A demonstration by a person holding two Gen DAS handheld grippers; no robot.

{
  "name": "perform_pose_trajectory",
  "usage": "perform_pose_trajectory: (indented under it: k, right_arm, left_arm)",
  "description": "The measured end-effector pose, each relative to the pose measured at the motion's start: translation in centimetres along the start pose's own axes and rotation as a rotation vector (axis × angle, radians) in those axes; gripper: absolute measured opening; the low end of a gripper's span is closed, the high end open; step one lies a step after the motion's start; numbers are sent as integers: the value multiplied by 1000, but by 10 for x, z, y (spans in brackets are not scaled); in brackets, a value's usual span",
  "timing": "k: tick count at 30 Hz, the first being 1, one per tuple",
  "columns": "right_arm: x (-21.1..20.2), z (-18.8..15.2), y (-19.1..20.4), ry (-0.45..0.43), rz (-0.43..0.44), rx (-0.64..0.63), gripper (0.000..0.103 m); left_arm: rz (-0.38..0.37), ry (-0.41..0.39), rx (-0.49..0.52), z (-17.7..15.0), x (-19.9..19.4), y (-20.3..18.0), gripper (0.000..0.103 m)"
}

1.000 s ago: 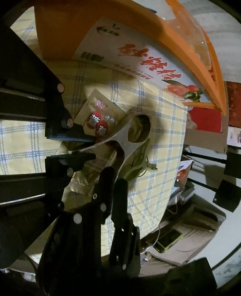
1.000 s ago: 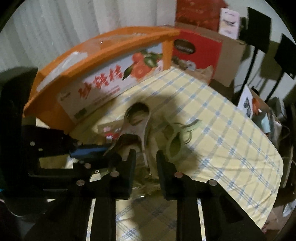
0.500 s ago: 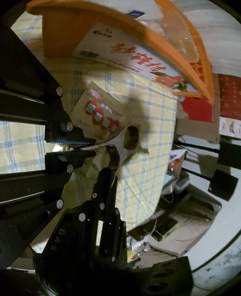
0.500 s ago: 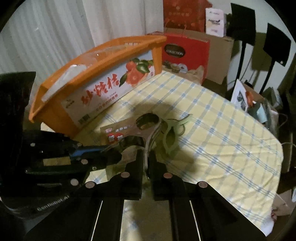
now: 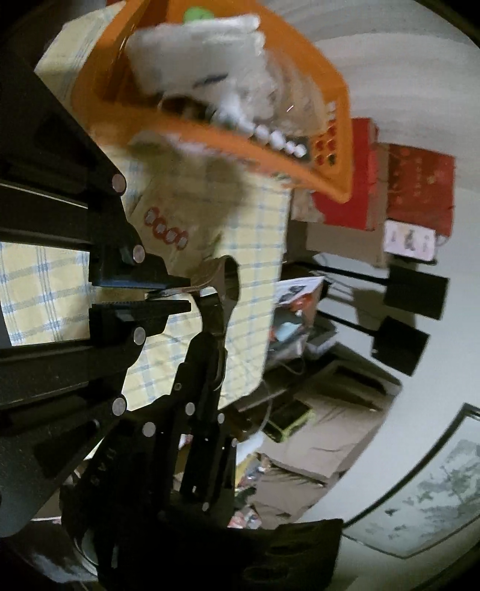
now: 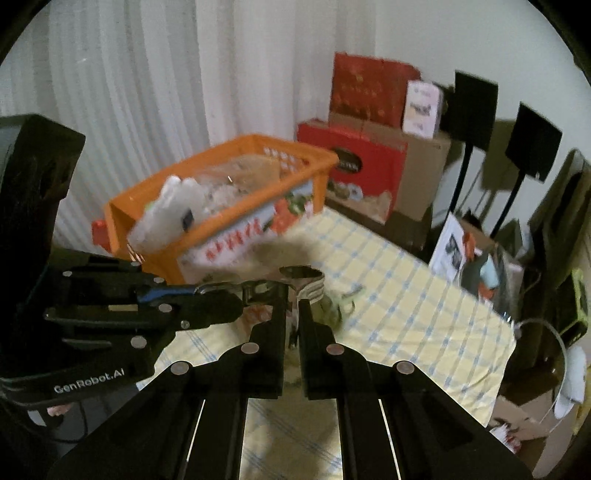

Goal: Organize objects
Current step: 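Carry the scissors with the right gripper over the orange basket, then open the right gripper to drop the scissors into the basket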

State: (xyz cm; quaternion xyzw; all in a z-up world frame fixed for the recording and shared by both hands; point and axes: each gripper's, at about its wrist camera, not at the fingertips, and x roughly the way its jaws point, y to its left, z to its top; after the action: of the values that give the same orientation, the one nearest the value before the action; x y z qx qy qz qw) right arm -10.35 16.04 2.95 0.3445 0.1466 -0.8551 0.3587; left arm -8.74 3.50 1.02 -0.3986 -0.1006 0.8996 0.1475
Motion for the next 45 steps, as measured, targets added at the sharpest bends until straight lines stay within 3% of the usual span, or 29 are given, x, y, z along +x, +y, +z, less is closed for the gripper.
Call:
perform_pose_trajectory:
  k: [10,17,25,37,40,43,45]
  right_arm:
    - [3,54,53,-84,17,-45,5]
    - [26,82,78,-103,48,-50,5]
    - [72,87,86,-51,51,-55,5]
    - [117,71,72,3,-23,-57,6]
    - [117,70,68,-3,-26,-43,20]
    - [110,66,62,-23,16,5,28]
    - [101,65,56,-41,43,52,33]
  left_arm:
    - [58,-81,-11,31,-60,45,5]
    - [107,-107,-25,43,-77,83,5]
    - [133,-88,-72,37,-53,116,5]
    - [152,26,-98,18,10,135,6]
    - [161,46,-112,16,17,141,6]
    - [138,56,-155,14,14,150,15]
    - [111,45,-189,12,7,155,34]
